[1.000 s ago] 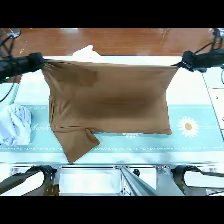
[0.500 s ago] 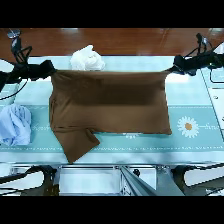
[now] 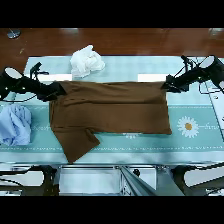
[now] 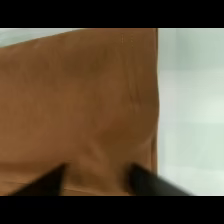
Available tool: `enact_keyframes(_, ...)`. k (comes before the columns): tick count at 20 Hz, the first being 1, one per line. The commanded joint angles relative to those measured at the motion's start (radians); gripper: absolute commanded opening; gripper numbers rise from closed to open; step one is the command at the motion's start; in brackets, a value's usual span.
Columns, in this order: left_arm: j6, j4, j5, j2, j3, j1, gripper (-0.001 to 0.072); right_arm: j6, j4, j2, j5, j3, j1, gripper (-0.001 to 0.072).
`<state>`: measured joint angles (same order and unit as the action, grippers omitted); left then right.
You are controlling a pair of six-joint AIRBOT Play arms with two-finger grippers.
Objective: Fold the shirts.
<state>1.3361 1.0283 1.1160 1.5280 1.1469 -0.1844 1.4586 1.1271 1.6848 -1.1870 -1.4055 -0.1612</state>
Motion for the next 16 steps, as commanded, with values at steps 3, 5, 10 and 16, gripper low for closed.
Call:
enact_keyframes(3,0.03,0.171,0.238,-0.043,0.014,-0.106,0.0704,-0.027,0.137,-0.082,-0.22,-0.043,-0.099,0.0616)
enact_keyframes(5,0.031,0.168,0.245,-0.128,-0.094,-0.189,0.0704,-0.02,0.188,-0.179,-0.215,0.048,-0.185,0.0616)
enact_keyframes(10,-0.042,-0.042,0.082,-0.38,-0.531,-0.361,0.0704,-0.076,-0.096,-0.478,0.019,0.57,-0.313,0.0616)
enact_keyframes(16,-0.015,-0.154,0.071,-0.498,-0.755,-0.363,0.0703,-0.167,-0.232,-0.631,0.068,0.824,-0.312,0.0616)
